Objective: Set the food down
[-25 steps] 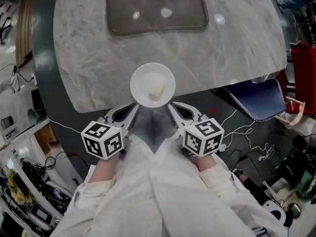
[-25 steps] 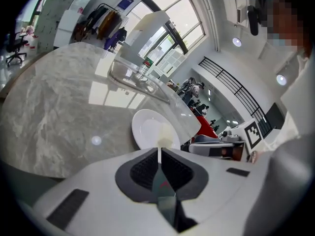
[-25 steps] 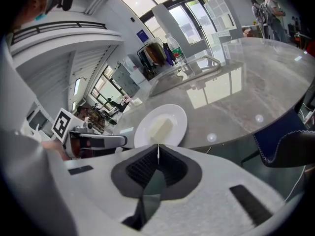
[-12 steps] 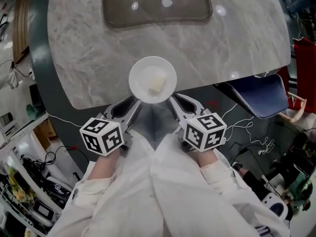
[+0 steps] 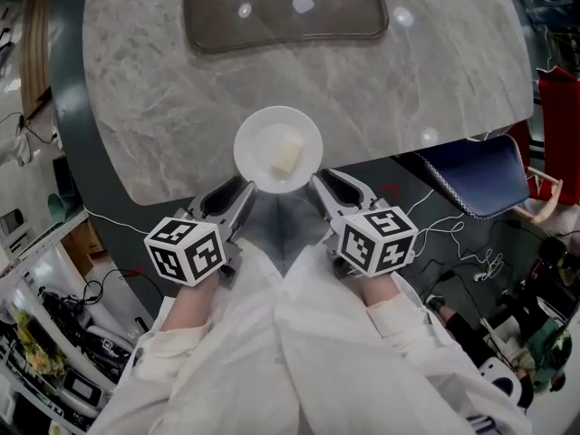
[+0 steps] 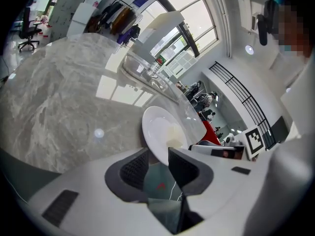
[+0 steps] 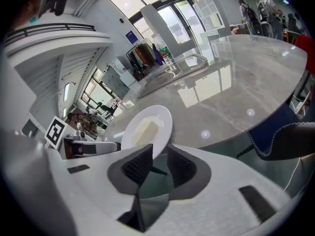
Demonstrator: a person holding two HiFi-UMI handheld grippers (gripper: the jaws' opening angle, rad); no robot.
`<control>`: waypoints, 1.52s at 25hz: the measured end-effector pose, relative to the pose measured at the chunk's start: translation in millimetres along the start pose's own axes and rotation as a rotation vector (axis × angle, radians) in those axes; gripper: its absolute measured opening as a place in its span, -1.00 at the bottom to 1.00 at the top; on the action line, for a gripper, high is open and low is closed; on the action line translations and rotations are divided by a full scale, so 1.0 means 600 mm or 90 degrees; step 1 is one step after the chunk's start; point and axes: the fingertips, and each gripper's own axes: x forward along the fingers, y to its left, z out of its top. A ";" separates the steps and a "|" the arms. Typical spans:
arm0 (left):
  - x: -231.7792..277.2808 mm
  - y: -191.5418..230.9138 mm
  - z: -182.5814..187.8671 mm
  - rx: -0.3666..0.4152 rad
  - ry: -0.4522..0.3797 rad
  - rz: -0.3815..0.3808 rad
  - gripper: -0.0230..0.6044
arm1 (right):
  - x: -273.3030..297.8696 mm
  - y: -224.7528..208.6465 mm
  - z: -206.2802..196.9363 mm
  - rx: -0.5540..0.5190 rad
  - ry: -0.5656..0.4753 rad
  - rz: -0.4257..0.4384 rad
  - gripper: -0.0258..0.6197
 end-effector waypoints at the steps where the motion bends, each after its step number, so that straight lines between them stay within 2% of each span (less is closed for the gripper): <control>1: 0.002 0.000 0.000 0.000 0.001 -0.001 -0.56 | 0.001 0.000 -0.001 0.002 0.002 0.003 -0.77; 11: 0.007 0.007 0.006 -0.018 -0.008 0.001 -0.56 | 0.017 -0.006 0.001 0.021 0.008 -0.008 -0.71; 21: 0.015 0.009 0.014 -0.009 -0.014 0.021 -0.57 | 0.020 -0.008 0.002 0.019 0.014 -0.023 -0.72; 27: 0.018 0.011 0.019 0.009 -0.019 0.042 -0.66 | 0.017 -0.010 0.004 0.017 0.005 -0.026 -0.72; 38: 0.027 0.011 0.028 0.019 -0.012 0.035 -0.68 | 0.016 -0.015 0.004 0.038 -0.026 -0.042 -0.74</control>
